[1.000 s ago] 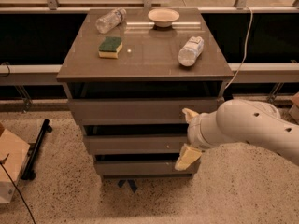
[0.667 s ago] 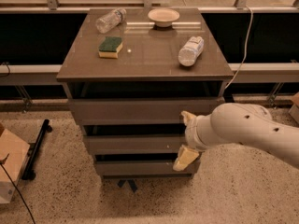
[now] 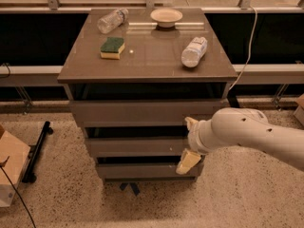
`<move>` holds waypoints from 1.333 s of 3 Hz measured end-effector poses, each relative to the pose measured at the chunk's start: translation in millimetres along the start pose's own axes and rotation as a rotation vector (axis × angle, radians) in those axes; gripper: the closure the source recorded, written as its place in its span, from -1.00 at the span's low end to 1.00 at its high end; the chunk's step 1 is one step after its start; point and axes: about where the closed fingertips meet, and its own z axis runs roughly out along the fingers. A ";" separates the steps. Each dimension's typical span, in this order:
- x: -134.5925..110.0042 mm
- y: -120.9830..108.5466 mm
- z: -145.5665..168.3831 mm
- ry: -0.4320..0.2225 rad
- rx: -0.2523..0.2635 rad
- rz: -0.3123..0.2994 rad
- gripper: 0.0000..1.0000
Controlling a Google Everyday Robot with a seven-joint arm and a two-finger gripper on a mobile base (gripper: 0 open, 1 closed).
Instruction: Open middle drawer
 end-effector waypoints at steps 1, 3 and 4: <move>6.6 -1.0 7.6 0.029 0.013 0.015 -1.00; 48.4 1.2 45.7 0.098 0.026 0.108 -1.00; 61.2 -2.0 62.5 0.091 0.028 0.138 -1.00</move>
Offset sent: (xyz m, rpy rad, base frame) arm 0.0119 -0.0252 -0.0601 -0.0859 0.0519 -0.1370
